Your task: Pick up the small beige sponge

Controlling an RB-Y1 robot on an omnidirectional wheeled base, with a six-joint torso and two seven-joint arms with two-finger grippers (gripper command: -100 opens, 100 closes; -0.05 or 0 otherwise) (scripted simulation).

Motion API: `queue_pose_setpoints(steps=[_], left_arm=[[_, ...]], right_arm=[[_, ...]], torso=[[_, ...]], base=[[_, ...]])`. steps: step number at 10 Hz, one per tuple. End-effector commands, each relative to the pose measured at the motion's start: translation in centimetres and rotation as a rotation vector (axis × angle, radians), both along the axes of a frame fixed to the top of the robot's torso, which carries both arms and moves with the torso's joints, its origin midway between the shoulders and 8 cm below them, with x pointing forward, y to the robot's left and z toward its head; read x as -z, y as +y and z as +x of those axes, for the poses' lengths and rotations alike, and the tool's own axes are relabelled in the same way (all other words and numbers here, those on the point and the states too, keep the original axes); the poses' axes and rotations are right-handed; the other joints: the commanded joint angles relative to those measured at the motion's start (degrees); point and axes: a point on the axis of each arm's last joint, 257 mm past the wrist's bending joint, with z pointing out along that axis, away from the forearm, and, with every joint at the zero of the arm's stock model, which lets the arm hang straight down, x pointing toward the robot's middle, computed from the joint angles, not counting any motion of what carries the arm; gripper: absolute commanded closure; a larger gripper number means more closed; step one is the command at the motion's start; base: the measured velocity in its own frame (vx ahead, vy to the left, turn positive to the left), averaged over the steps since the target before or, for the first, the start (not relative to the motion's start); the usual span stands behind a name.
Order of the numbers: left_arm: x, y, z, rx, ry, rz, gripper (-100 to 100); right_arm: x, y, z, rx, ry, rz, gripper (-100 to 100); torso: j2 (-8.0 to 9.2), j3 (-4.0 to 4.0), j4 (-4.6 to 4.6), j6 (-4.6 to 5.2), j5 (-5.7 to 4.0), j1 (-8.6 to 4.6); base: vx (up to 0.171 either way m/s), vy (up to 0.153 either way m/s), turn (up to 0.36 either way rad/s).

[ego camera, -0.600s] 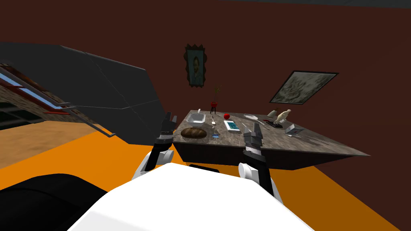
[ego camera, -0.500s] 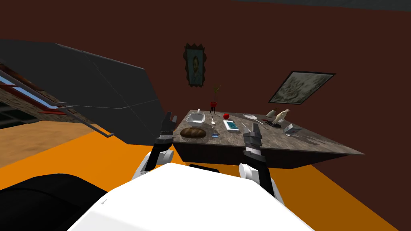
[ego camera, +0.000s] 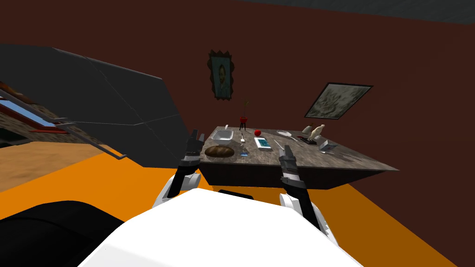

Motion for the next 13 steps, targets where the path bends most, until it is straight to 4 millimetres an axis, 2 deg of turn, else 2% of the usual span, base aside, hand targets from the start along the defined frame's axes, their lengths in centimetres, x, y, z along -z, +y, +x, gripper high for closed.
queue_pose_setpoints(steps=[1,2,3,4,5,6,7,8,9,10,11,12,13], left_arm=[[0.0,0.0,0.0,0.000,0.000,0.000,0],[0.0,0.0,0.0,0.000,0.000,0.000,0],[0.0,0.0,0.0,0.000,0.000,0.000,0],[0.0,0.0,0.0,0.000,0.000,0.000,0],[0.0,0.0,0.0,0.000,0.000,0.000,0],[0.0,0.0,0.0,0.000,0.000,0.000,0],[0.0,0.0,0.0,0.000,0.000,0.000,0],[0.0,0.0,0.0,0.000,0.000,0.000,0],[0.0,0.0,0.0,0.000,0.000,0.000,0],[0.0,0.0,0.0,0.000,0.000,0.000,0],[0.0,0.0,0.0,0.000,0.000,0.000,0],[0.0,0.0,0.0,0.000,0.000,0.000,0],[0.0,0.0,0.0,0.000,0.000,0.000,0]], right_arm=[[1.2,0.6,0.0,-0.019,0.031,-0.066,-100],[2.4,0.9,0.1,-0.028,0.058,-0.111,-100],[2.4,1.0,0.1,-0.035,0.060,-0.124,-100],[3.8,1.3,0.1,-0.047,0.090,-0.180,-100],[3.8,1.3,0.1,-0.051,0.091,-0.187,-100],[5.3,1.6,0.1,-0.064,0.123,-0.247,-100],[5.3,1.6,0.1,-0.067,0.125,-0.254,-100],[7.0,1.7,0.0,-0.080,0.158,-0.317,-100],[7.0,1.7,0.0,-0.084,0.159,-0.325,-100],[8.8,1.7,-0.2,-0.098,0.194,-0.392,-100],[8.8,1.7,-0.2,-0.102,0.195,-0.400,-100],[10.7,1.6,-0.4,-0.116,0.231,-0.470,-100],[10.7,1.6,-0.4,-0.119,0.232,-0.477,-100]], torso=[[0.00,0.00,0.00,0.00,0.00,0.00],[-0.01,-0.01,-0.01,0.01,0.02,0.05],[0.02,0.01,0.00,0.01,0.01,0.03],[-0.01,-0.01,0.00,0.00,0.02,0.09],[-0.02,-0.01,-0.01,0.00,0.03,0.12],[-0.02,-0.01,-0.01,0.00,0.04,0.15],[-0.01,-0.01,-0.01,0.00,0.03,0.12],[-0.02,-0.01,0.00,0.00,0.04,0.14],[-0.01,-0.01,-0.01,0.00,0.04,0.16],[-0.03,-0.02,0.00,0.00,0.05,0.20],[0.00,0.00,0.00,-0.01,0.05,0.22],[-0.03,-0.01,0.00,0.00,0.06,0.23],[-0.01,-0.01,-0.01,-0.01,0.06,0.22]], base=[[-0.032,-0.043,-0.018],[-0.046,-0.056,-0.019],[-0.035,-0.037,-0.002],[-0.034,-0.028,0.006],[-0.035,-0.025,0.004],[-0.040,-0.034,0.019],[-0.033,-0.030,0.013],[-0.034,-0.021,0.040],[-0.034,-0.014,0.014],[-0.043,-0.006,0.051],[-0.034,-0.006,0.026],[-0.039,-0.006,0.072],[-0.033,-0.007,0.031]])
